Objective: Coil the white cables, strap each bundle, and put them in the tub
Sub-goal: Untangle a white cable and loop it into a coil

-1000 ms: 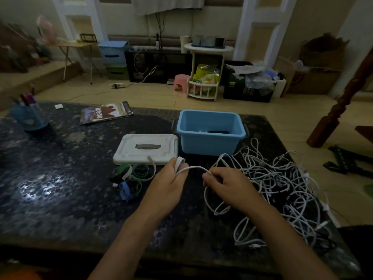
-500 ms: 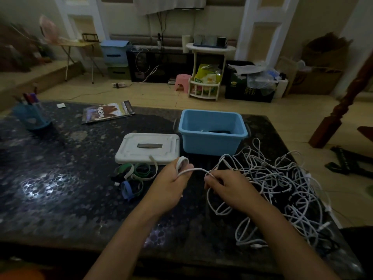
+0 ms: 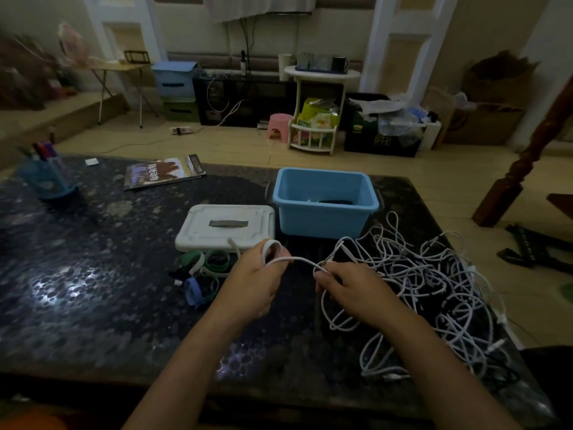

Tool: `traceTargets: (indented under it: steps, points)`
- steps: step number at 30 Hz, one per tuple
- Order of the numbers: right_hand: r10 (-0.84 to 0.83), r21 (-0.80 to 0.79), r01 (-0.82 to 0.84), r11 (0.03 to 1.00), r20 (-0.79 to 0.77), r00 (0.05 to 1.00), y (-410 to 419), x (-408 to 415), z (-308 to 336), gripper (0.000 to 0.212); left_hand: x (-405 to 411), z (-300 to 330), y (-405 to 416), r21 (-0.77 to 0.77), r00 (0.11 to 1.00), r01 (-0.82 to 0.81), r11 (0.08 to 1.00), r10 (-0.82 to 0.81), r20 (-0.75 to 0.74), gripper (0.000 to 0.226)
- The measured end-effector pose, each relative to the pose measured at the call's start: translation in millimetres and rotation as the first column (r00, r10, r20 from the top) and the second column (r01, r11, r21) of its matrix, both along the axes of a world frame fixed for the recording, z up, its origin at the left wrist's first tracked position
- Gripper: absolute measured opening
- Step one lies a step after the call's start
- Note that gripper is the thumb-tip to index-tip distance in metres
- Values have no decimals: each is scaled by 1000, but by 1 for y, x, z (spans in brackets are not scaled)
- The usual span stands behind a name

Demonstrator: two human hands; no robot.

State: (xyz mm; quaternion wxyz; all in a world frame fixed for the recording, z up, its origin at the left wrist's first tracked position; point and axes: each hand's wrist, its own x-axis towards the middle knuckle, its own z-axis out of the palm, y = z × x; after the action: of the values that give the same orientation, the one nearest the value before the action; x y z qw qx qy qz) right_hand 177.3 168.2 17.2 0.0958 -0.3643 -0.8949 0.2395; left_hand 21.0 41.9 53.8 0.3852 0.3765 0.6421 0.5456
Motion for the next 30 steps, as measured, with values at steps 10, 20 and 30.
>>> traceTargets:
  steps: [10,20,30]
  points:
    - [-18,-71,17,997,-10,1000,8,8,-6,10,-18,8,-8,124,952,-180,976,141,273,15]
    - [53,2,-58,998,-461,886,-31,-15,19,18,-5,5,-1,8,967,-239,971,238,87,26]
    - [209,32,-208,978,-268,941,-38,-21,12,9,6,1,2,78,998,-48,996,44,51,35]
